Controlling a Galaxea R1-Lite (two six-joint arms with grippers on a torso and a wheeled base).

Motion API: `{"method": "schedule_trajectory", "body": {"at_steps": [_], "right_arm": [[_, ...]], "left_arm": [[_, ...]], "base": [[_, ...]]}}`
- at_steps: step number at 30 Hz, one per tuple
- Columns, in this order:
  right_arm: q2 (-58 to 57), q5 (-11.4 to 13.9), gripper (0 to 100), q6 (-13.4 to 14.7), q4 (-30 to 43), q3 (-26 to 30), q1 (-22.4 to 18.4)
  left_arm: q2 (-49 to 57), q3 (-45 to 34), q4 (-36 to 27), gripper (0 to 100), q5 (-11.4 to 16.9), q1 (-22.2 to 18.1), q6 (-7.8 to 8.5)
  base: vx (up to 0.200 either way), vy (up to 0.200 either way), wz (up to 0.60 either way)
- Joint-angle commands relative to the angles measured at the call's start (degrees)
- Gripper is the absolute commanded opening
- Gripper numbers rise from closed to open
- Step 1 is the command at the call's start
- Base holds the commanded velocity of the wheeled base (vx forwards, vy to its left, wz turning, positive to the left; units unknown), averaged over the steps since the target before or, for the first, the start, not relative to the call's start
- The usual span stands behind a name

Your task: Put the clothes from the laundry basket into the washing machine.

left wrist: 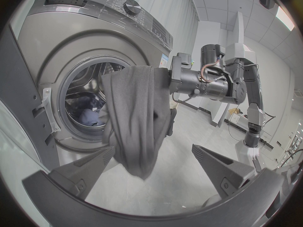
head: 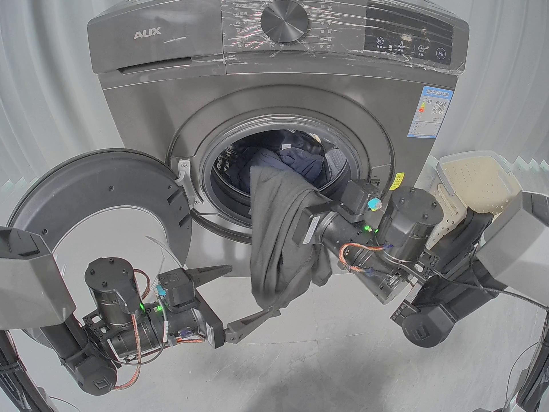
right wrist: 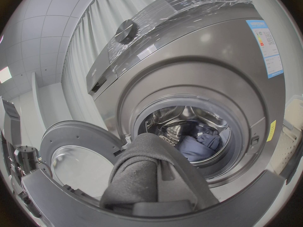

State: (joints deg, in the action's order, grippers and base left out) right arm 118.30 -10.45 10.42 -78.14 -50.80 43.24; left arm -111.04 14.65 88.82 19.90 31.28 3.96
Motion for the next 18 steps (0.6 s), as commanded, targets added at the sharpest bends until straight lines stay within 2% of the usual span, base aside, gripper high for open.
{"method": "schedule_trajectory", "body": {"at_steps": [1, 8, 18], "right_arm": [[1.32, 0.08, 0, -0.05, -0.17, -0.09, 1.94], [2.11, 0.16, 0, 0.04, -0.17, -0.27, 4.05], [1.85, 0.16, 0, 0.04, -0.17, -0.44, 4.57]], "left_arm": [[-0.93, 2.31, 0.04, 100, -0.30, 0.10, -0.36], [-1.72, 4.24, 0.12, 100, -0.47, 0.10, -0.45], [-2.86, 6.35, 0.12, 100, -1.17, 0.71, -1.06]], "base": [[0.000, 0.000, 0.00], [0.000, 0.000, 0.00], [0.000, 0.000, 0.00]]}}
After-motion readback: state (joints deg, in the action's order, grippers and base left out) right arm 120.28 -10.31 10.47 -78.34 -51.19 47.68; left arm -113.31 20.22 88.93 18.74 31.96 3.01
